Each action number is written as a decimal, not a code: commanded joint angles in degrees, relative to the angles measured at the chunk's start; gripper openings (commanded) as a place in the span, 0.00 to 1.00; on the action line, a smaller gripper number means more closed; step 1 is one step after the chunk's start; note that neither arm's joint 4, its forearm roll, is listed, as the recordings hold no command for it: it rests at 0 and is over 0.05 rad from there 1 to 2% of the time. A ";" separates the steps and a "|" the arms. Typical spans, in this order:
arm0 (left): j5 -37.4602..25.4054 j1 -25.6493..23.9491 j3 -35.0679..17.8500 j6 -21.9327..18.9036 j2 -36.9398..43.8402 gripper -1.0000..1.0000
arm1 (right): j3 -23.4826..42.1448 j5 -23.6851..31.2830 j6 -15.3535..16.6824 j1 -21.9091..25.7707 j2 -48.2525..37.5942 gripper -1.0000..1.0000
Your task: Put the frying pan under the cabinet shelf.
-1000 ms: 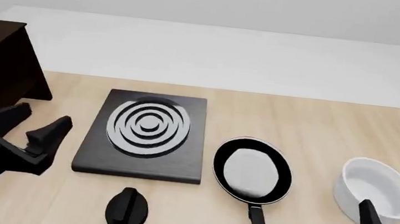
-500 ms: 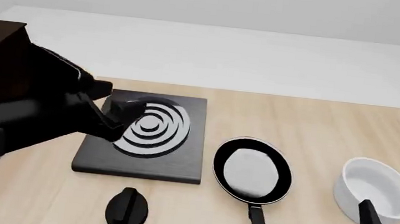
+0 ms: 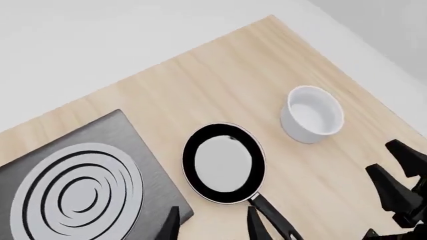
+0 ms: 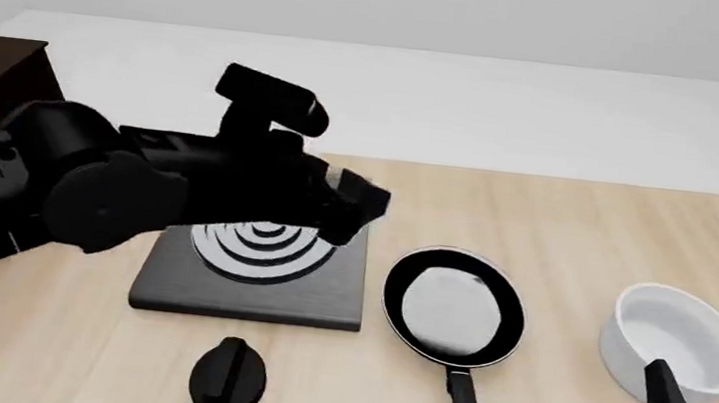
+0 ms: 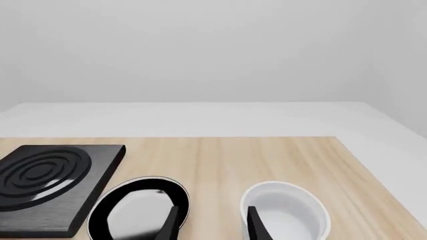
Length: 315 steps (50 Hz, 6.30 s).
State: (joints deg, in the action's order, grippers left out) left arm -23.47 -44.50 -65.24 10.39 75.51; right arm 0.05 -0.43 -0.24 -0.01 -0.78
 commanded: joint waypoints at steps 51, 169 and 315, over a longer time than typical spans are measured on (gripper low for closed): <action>15.53 -13.46 2.97 18.11 19.64 1.00 | 0.00 -0.02 -0.01 0.00 -0.02 1.00; 41.89 -21.01 5.73 33.62 46.06 1.00 | 0.00 0.00 0.00 -0.01 0.03 1.00; 82.97 18.39 60.57 79.48 -8.79 0.00 | 0.00 -0.01 -0.01 0.00 -0.01 1.00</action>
State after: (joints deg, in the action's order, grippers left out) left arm 47.04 -29.84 -9.59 84.61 66.47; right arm 0.05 -0.45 -0.25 0.00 -0.79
